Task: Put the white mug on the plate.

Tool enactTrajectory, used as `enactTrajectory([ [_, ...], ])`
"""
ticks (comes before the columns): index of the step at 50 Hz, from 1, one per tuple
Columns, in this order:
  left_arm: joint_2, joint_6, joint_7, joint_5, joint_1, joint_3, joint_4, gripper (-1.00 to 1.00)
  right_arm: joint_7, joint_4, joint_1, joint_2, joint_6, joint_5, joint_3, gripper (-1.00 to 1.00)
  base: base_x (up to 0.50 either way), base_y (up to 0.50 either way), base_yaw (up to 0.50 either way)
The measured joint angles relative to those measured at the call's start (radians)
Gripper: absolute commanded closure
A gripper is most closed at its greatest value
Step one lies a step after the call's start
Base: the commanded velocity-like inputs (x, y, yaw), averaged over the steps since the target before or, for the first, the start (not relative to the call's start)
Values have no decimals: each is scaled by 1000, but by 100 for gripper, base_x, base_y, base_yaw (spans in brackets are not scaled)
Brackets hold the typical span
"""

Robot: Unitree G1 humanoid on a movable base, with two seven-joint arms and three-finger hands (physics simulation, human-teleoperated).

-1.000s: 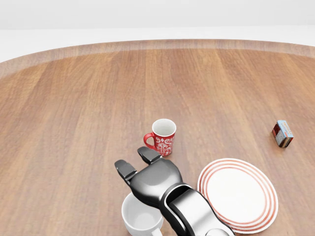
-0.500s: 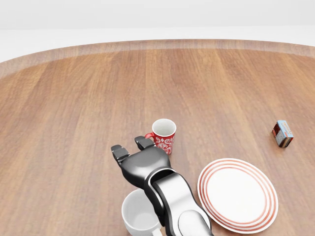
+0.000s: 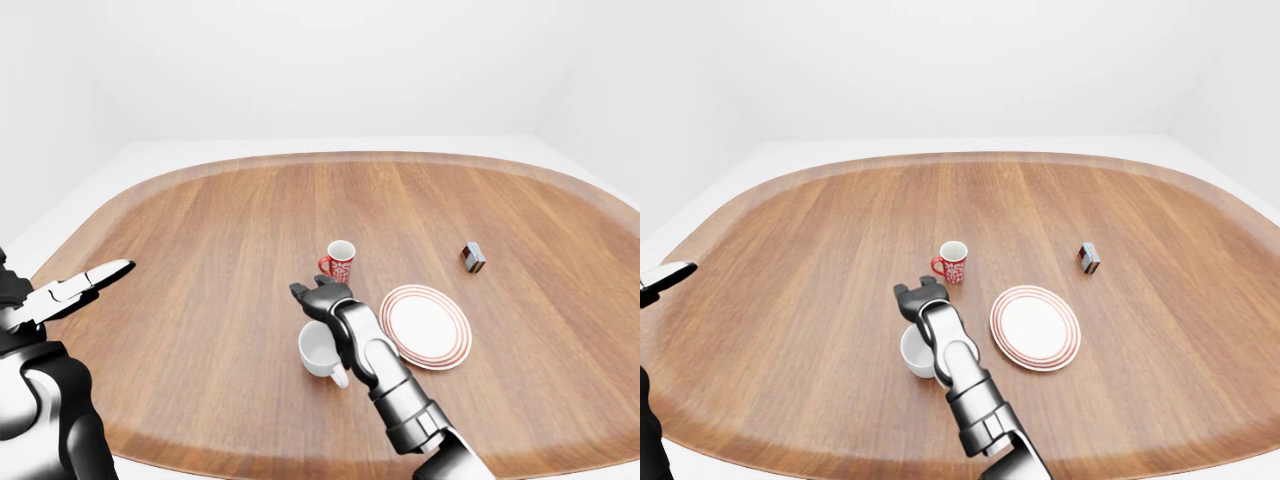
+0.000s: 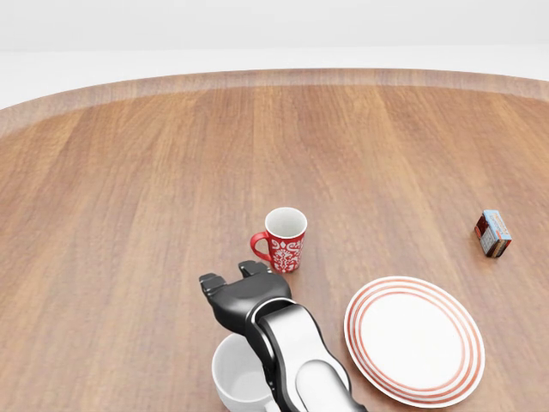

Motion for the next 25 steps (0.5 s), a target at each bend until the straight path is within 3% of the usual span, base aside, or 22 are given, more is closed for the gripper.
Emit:
enactTrajectory([
  [25,0,0,2,-1,-1,-3,5,-100,0,111,-11,17,22,-5,10,-100,0,0,0],
])
